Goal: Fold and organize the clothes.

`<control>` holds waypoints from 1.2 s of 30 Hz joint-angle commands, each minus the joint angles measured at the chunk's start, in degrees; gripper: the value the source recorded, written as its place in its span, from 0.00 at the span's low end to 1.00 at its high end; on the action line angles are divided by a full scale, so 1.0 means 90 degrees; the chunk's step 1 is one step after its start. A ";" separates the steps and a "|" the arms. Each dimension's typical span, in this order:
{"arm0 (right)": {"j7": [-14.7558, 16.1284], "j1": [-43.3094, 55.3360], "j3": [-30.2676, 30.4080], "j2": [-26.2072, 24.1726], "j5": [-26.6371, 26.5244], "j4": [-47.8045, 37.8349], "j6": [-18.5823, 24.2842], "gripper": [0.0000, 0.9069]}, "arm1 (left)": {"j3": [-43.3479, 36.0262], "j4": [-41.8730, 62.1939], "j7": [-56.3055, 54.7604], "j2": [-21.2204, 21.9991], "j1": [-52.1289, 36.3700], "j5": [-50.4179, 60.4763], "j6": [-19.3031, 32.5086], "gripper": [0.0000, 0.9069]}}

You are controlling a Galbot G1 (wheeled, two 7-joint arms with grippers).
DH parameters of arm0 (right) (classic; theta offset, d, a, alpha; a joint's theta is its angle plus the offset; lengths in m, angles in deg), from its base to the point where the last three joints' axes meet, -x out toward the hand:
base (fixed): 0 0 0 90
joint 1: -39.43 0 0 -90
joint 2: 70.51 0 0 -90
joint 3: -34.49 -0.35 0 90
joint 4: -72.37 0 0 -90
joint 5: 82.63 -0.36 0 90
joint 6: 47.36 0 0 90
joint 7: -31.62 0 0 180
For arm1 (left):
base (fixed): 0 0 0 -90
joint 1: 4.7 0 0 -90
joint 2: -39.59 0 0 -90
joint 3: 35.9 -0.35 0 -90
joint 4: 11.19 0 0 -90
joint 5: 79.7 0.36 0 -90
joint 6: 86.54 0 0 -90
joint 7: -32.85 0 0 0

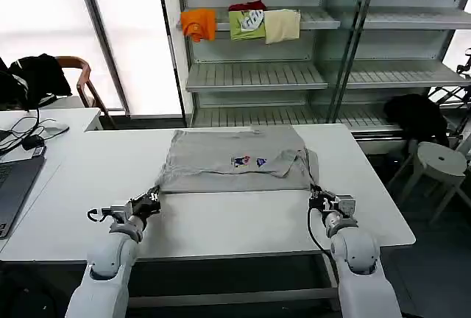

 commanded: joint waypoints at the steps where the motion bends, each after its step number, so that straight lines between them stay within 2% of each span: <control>1: -0.0044 -0.1042 -0.0015 -0.0088 -0.0204 0.1366 -0.0025 0.00 | 0.0185 -0.1662 0.0017 -0.0145 0.1163 -0.0278 -0.0196 0.00; 12: -0.0144 -0.2453 0.0020 -0.0294 -0.0193 0.2438 -0.0021 0.00 | 0.0745 -0.3168 -0.0430 -0.0171 0.3069 -0.0646 -0.0172 0.00; 20: -0.0195 -0.2898 0.0066 -0.0347 -0.0031 0.2731 -0.0024 0.00 | 0.1015 -0.3360 -0.0990 -0.0092 0.3580 -0.0718 -0.0035 0.00; 26: -0.0168 -0.3031 0.0126 -0.0316 0.0081 0.2682 -0.0017 0.00 | 0.1113 -0.3078 -0.1165 -0.0099 0.3519 -0.0631 0.0124 0.00; 27: -0.0152 -0.3025 0.0135 -0.0302 0.0144 0.2640 -0.0014 0.74 | 0.1111 -0.3054 -0.1212 -0.0104 0.3519 -0.0612 0.0129 0.03; 28: -0.0138 -0.3019 0.0143 -0.0281 0.0187 0.2605 -0.0013 1.00 | 0.1108 -0.3034 -0.1246 -0.0103 0.3514 -0.0600 0.0124 0.36; 29: -0.0129 -0.3012 0.0150 -0.0270 0.0227 0.2576 -0.0014 1.00 | 0.1106 -0.3022 -0.1233 -0.0096 0.3515 -0.0589 0.0118 1.00; 36: -0.0135 -0.2930 0.0053 -0.0194 0.0734 0.2568 -0.0010 1.00 | 0.0927 -0.3115 -0.1411 -0.0011 0.3524 -0.0471 0.0115 1.00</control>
